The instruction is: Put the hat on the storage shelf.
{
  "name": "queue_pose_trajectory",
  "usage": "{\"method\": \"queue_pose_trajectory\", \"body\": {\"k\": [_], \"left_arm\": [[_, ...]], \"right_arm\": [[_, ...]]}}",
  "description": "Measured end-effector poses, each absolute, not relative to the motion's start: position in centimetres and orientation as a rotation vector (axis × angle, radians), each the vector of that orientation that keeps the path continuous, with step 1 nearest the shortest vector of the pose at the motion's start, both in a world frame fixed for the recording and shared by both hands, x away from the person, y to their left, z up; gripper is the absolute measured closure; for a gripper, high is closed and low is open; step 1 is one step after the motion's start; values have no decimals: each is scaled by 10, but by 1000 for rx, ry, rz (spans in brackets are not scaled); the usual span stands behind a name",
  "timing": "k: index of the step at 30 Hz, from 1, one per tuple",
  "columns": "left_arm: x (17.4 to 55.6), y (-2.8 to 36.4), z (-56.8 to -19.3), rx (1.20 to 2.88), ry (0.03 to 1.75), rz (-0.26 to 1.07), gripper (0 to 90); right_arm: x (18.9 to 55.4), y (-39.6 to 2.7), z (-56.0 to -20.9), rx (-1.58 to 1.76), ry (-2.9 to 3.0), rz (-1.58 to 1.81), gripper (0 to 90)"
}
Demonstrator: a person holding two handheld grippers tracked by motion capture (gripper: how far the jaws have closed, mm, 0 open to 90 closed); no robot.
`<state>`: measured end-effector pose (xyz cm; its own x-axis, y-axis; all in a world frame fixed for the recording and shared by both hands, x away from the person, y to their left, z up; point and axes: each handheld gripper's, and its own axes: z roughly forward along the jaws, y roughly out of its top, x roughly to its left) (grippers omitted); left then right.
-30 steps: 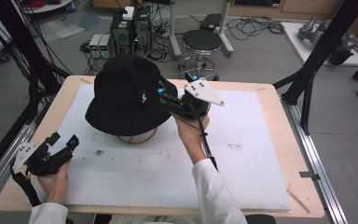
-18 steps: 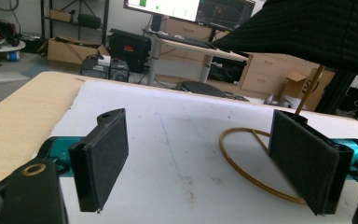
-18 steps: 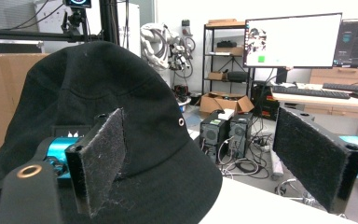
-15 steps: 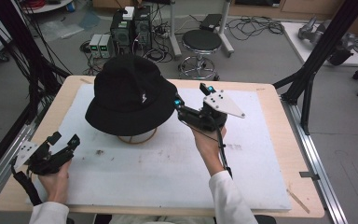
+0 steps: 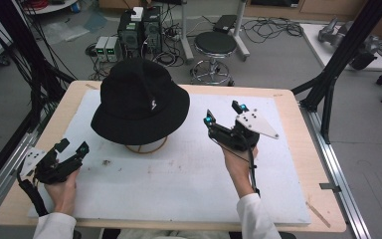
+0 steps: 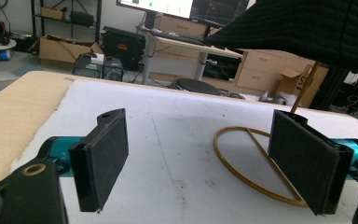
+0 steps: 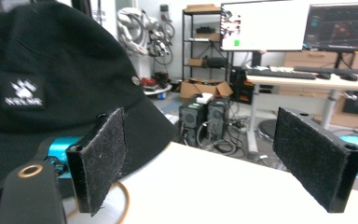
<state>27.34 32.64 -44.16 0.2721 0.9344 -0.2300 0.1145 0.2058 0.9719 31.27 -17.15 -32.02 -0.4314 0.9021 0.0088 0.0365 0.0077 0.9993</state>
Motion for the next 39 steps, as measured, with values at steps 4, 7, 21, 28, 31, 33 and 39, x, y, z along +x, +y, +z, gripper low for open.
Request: {"method": "queue_pose_trajectory", "body": {"k": [4,7,21,28,31,33,39], "left_arm": [[274,326,-442,1227,1151,796,203],[274,326,-442,1226,1152,796,203],[274,326,-442,1227,1154,800,203],[274,326,-442,1227,1151,799,203],[274,326,-442,1226,1154,799,203],[274,326,-442,1226,1155,800,203],[274,326,-442,1228,1156,801,203]], "right_arm": [[309,-183,-326,1022,1545,1500,170],[306,-191,-330,1050,1529,1499,169],[295,-223,-358,1165,1521,1373,158],[286,-236,-368,1209,1491,1319,140],[283,-243,-374,1240,1488,1299,140],[281,-248,-379,1258,1481,1286,140],[274,-257,-393,1280,1448,1243,141]]}}
